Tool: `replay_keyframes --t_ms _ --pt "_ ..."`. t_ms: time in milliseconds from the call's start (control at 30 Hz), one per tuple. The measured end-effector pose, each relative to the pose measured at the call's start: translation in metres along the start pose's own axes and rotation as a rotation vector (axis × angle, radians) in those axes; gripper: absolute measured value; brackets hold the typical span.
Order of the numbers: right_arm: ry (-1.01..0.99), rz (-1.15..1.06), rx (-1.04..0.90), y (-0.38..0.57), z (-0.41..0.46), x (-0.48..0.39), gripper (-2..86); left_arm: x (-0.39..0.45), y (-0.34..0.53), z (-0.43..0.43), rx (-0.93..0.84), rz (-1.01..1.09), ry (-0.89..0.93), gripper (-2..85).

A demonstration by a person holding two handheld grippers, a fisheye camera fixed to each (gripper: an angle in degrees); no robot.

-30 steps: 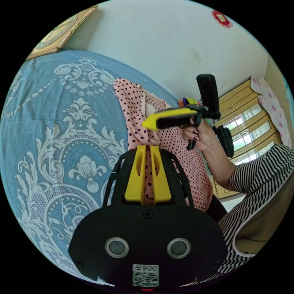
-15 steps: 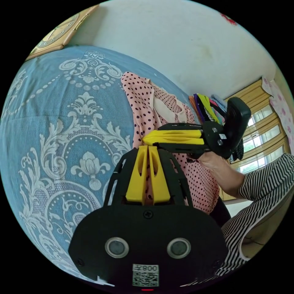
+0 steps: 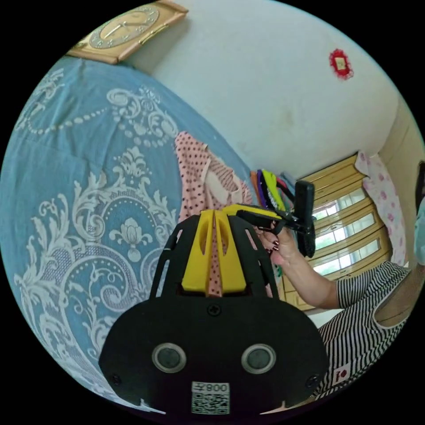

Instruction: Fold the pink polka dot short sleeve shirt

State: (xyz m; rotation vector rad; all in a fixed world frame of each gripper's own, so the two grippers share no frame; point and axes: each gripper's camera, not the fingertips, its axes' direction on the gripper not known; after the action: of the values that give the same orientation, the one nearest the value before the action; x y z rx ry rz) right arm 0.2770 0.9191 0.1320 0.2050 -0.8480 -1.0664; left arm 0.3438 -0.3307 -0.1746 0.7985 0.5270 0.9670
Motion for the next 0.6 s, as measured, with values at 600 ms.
replay_keyframes --t_ms 600 --pt "-0.075 0.649 0.159 0.493 -0.227 0.018 2.5 0.101 0.247 -0.083 -0.302 -0.24 -0.212 6.4"
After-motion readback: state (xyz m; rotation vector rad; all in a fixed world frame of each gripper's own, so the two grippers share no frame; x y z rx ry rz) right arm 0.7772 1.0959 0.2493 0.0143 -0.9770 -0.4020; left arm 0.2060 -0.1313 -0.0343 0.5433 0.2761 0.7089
